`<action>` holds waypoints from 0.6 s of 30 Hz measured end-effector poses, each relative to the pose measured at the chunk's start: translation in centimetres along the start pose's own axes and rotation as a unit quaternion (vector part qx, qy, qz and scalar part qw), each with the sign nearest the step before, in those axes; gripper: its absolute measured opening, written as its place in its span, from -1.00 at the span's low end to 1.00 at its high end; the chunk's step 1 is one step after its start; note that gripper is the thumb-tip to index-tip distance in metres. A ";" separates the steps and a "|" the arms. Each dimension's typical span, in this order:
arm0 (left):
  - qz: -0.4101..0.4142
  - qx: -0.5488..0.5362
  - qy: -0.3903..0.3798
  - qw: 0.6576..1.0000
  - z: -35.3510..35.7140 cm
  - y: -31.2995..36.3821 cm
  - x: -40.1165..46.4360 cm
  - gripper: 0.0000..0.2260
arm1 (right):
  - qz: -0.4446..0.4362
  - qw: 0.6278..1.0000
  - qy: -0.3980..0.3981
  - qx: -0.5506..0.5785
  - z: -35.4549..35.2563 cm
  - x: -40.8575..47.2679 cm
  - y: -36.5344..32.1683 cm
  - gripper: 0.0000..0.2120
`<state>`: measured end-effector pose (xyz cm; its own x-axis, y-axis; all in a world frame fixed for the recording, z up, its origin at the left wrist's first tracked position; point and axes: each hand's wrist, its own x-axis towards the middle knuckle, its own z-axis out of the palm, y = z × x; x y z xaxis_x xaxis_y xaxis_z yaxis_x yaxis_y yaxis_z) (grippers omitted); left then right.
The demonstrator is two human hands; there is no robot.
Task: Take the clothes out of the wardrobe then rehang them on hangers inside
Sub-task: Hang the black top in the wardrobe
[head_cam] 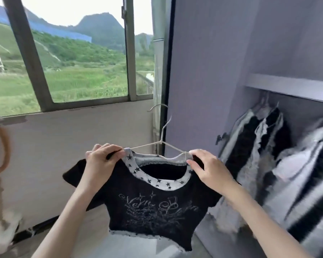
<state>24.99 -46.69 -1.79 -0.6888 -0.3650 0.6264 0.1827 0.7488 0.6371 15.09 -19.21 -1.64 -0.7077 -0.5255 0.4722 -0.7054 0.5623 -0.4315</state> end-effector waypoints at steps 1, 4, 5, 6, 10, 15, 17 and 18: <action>0.019 -0.005 -0.015 1.000 1.9 0.8 0.4 -0.93 | 0.023 0.999 0.021 -0.023 -0.6 -0.7 1.2 -0.84; 0.055 0.018 -0.066 0.996 7.2 2.0 1.1 -0.75 | 0.086 0.993 0.072 -0.041 -2.0 -2.8 4.7 -0.87; 0.060 0.028 -0.083 0.994 8.7 1.9 1.2 -0.72 | 0.103 0.990 0.080 -0.046 -2.5 -3.5 5.8 -0.87; 0.060 0.031 -0.104 0.992 10.1 1.7 1.2 -0.73 | 0.117 0.988 0.089 -0.056 -3.1 -4.2 6.8 -0.87; 0.044 -0.033 -0.173 0.983 14.1 0.0 1.0 -0.82 | 0.193 0.964 0.155 -0.102 -5.2 -7.4 9.5 -0.85; -0.045 -0.195 -0.263 0.944 18.7 0.7 1.2 -0.66 | 0.283 0.935 0.176 -0.123 -6.1 -10.9 10.9 -0.84; -0.073 -0.237 -0.289 0.925 20.7 1.3 1.9 -0.69 | 0.324 0.921 0.175 -0.127 -6.6 -11.5 11.3 -0.85; -0.085 -0.248 -0.290 0.920 21.7 1.6 2.2 -0.71 | 0.338 0.915 0.180 -0.129 -6.9 -11.7 11.4 -0.85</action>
<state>8.52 -34.29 -9.12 -0.9695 0.0100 0.2447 0.2356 0.3110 0.9207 15.63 -2.25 -6.76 -0.8879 0.2162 0.4061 -0.0454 0.8373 -0.5449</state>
